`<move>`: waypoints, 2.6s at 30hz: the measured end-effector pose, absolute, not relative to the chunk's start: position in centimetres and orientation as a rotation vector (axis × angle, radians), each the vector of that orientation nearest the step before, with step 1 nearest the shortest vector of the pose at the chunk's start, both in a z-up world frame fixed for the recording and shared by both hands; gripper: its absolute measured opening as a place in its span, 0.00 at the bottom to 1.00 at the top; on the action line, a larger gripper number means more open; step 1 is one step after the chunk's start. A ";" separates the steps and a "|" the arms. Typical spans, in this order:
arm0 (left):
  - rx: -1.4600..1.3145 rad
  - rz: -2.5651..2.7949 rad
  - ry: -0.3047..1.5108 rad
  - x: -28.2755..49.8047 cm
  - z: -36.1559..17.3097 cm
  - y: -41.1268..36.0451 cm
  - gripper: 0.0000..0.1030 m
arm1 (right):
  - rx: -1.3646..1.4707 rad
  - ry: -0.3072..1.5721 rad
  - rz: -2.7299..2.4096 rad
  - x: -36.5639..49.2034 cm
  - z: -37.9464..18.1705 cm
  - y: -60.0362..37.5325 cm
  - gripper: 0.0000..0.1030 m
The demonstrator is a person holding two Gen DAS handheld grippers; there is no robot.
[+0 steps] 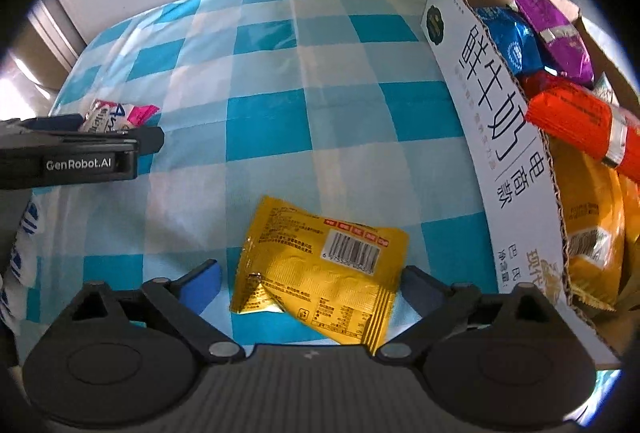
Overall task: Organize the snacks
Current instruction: 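Close left tool on pink Ameria bag while right tool grasps yellow barcode bag, then lift and carry pink bag toward box with left tool while right tool carries yellow bag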
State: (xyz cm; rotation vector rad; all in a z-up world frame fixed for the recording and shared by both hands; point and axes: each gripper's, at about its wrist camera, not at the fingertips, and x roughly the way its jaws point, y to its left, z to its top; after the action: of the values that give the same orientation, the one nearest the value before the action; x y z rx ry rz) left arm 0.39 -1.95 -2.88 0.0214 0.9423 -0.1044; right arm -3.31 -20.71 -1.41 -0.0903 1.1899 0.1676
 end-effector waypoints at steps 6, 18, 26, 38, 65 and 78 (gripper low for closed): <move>0.011 -0.123 0.928 0.2 -2.3 -2.1 0.66 | -0.096 1.155 0.167 -3.3 -0.9 -20.8 0.74; -0.039 -0.145 0.908 -0.5 -1.3 -2.4 0.58 | 0.007 1.112 0.187 -2.9 0.4 -21.6 0.66; -0.054 -0.147 0.883 -1.0 -0.4 -2.6 0.58 | 0.044 1.087 0.199 -2.9 0.9 -21.8 0.64; -0.076 -0.136 0.858 -1.8 0.5 -3.0 0.58 | 0.057 1.053 0.224 -3.1 1.7 -21.7 0.64; -0.112 -0.044 0.829 -5.6 3.6 -5.2 0.58 | 0.080 0.923 0.238 -4.5 5.4 -23.2 0.64; -0.157 -0.130 0.763 -5.1 7.9 -10.0 0.58 | 0.157 0.771 0.234 -5.1 10.6 -27.9 0.64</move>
State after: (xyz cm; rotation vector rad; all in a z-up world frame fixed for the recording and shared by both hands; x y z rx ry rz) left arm -5.07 -10.04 7.88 -0.1572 0.7631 -0.1298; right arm -5.11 -27.87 10.57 0.1572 0.7706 0.2344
